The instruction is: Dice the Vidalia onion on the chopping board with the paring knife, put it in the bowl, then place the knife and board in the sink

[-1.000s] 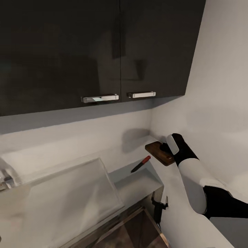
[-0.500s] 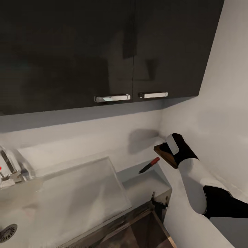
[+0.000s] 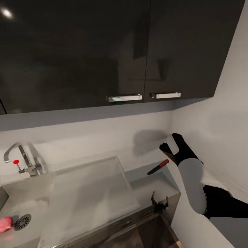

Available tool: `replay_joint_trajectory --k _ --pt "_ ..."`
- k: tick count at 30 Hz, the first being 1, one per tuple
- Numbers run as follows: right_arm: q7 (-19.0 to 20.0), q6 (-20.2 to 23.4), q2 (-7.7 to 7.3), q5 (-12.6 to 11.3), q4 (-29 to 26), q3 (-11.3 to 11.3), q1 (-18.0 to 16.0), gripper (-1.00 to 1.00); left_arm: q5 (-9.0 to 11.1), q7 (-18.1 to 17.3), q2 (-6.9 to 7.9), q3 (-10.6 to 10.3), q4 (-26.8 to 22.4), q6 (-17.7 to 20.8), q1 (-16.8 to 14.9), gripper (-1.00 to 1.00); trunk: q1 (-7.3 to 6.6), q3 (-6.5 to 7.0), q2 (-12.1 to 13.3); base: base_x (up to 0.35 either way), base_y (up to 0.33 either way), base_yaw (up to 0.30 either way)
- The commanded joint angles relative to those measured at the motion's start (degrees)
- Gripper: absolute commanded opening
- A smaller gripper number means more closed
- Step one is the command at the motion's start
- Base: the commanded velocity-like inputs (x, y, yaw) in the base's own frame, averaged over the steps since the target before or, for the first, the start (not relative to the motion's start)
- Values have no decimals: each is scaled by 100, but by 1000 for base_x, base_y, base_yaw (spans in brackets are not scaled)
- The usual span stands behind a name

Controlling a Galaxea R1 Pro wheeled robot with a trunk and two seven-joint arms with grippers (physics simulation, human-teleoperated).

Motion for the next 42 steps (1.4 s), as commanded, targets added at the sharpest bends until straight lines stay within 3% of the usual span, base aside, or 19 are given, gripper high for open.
replay_joint_trajectory --k 1,22,33,42 --pt "-53 -1 4 -61 -8 -16 -2 100 4 -6 0 12 -12 26 3 100 3 -5 -6 0 0 26" --pt "-53 -2 4 -52 -8 -38 -1 100 4 -6 -1 12 -12 8 3 100 3 -5 -6 188 39 3" --pt "-75 -44 3 -36 29 -641 -1 100 4 -6 -8 12 -12 8 3 100 3 -5 -6 95 41 0" --pt "-410 -668 -99 -26 332 -938 -1 100 4 -6 -9 12 -12 8 3 100 3 -5 -6 4 2 0"
